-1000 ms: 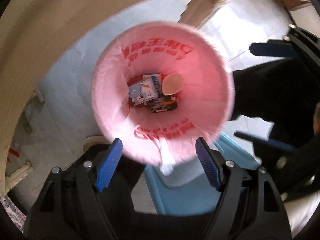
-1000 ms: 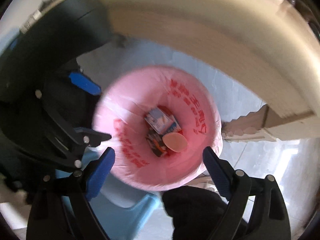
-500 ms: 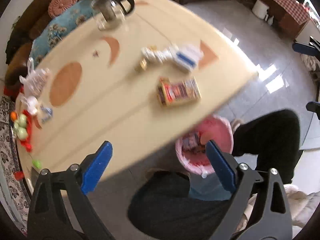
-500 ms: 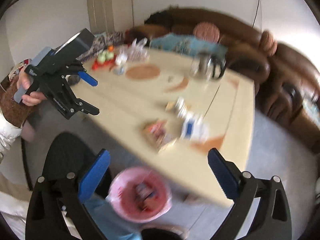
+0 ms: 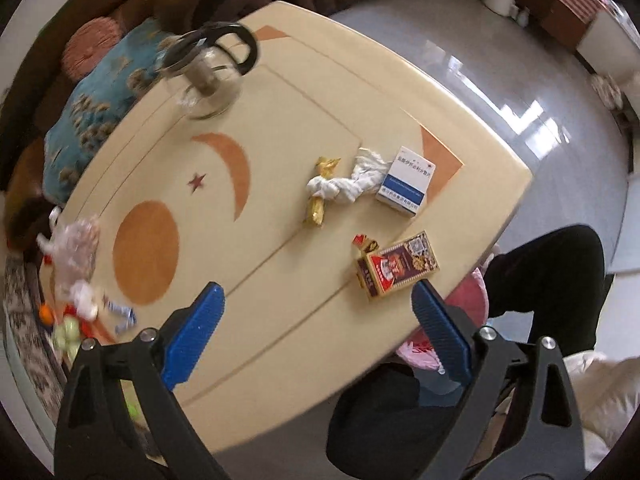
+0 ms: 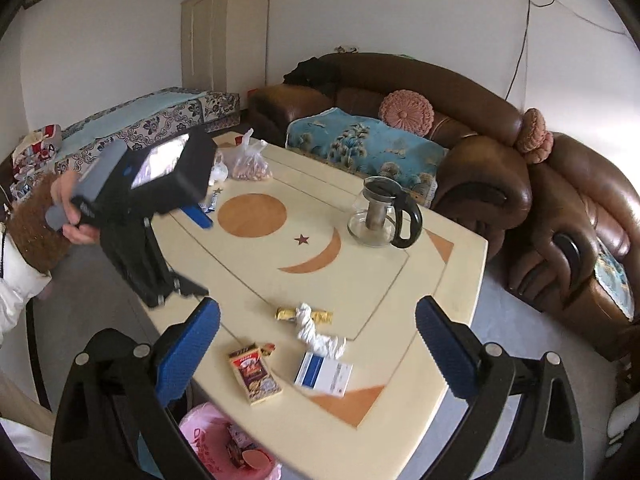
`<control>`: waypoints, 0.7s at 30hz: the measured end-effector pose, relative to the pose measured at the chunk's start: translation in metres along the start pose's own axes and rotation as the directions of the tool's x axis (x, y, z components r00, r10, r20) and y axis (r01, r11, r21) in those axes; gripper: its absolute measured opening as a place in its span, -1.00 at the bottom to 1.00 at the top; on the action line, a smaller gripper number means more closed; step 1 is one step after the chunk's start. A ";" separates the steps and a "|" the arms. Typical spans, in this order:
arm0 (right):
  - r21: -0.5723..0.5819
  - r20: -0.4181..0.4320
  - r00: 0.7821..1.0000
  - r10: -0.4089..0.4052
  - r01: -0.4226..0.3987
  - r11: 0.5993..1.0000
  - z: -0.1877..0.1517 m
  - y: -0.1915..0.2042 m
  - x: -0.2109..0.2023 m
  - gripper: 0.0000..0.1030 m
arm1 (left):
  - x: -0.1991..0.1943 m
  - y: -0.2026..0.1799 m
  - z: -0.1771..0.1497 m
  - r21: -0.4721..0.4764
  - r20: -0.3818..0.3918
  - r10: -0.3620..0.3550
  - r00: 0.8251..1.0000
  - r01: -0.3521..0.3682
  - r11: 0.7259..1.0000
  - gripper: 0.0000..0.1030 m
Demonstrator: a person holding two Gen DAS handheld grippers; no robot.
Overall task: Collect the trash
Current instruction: 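Raise both tools from the bin back over the table, then grasp the white tissue with the right tool while the left tool grasps the yellow snack bar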
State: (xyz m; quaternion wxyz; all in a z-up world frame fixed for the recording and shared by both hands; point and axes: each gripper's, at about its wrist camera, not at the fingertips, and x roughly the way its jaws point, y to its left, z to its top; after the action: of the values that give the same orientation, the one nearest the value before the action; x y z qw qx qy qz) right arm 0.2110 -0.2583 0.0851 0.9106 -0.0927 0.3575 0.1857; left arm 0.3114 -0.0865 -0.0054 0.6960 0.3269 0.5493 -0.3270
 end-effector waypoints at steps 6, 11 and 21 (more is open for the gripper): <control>0.003 -0.080 0.996 0.049 -0.049 0.999 -0.006 -0.016 0.067 0.86 | 0.060 0.006 0.022 0.035 -0.069 -0.032 0.997 0.034 0.999 0.79; -0.014 -0.186 0.979 0.084 -0.088 0.996 -0.026 -0.020 0.124 0.86 | 0.109 0.012 0.031 0.048 -0.133 -0.055 0.990 0.062 0.997 0.79; -0.057 -0.369 0.921 0.126 -0.158 0.986 -0.062 -0.019 0.223 0.86 | 0.178 0.015 0.045 0.096 -0.203 -0.099 0.974 0.120 0.988 0.79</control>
State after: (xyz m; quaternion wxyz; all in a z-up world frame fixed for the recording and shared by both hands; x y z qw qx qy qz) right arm 0.3312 -0.2341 -0.1124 0.8079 -0.1383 0.5172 0.2461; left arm 0.3807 -0.1320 -0.1699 0.6003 0.3641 0.6144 -0.3600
